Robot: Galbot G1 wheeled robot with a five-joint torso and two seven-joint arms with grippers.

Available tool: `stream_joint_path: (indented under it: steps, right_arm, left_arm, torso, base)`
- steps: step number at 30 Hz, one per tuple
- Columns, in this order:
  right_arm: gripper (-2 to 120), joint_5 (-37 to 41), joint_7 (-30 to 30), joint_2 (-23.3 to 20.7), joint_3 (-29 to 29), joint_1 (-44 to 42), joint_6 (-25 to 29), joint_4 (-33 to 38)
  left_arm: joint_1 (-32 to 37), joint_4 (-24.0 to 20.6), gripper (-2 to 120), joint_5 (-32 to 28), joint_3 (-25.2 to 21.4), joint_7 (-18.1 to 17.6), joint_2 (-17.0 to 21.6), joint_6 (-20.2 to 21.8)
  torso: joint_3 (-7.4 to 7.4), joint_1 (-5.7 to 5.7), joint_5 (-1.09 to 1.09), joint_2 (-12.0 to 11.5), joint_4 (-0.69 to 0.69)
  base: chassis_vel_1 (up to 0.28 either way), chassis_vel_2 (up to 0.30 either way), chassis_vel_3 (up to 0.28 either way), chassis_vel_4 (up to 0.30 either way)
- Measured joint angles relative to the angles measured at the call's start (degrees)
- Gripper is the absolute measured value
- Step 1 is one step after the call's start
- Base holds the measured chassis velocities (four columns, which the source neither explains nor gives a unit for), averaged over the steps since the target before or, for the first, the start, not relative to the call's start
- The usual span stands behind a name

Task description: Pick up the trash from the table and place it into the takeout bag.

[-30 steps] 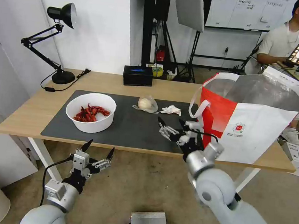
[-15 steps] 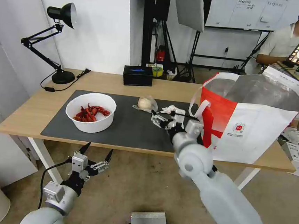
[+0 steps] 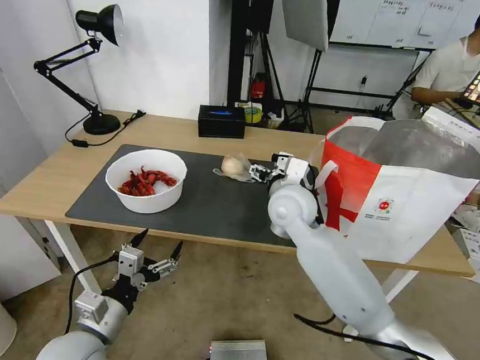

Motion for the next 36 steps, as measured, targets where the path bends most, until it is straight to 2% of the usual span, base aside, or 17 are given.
stream_joint_path:
  steps: [15, 36]
  right_arm:
    - [100, -1.3, 2.6, 4.5, -0.5, 1.1, -0.4, -4.4]
    - [100, -1.6, 8.4, 7.7, -1.0, 4.8, -2.0, -10.0]
  left_arm:
    - [-0.7, -0.3, 100, -0.4, -0.9, 0.0, -0.2, -0.1]
    - [-1.6, 1.3, 100, -0.4, 0.1, 0.4, -0.3, -1.1]
  torso:
    - [0.00, 0.00, 0.00, 0.0, 0.00]
    - [0.00, -0.01, 0.00, 0.0, 0.00]
  base:
    - [0.000, 0.000, 0.000, 0.000]
    - [0.000, 0.000, 0.000, 0.000]
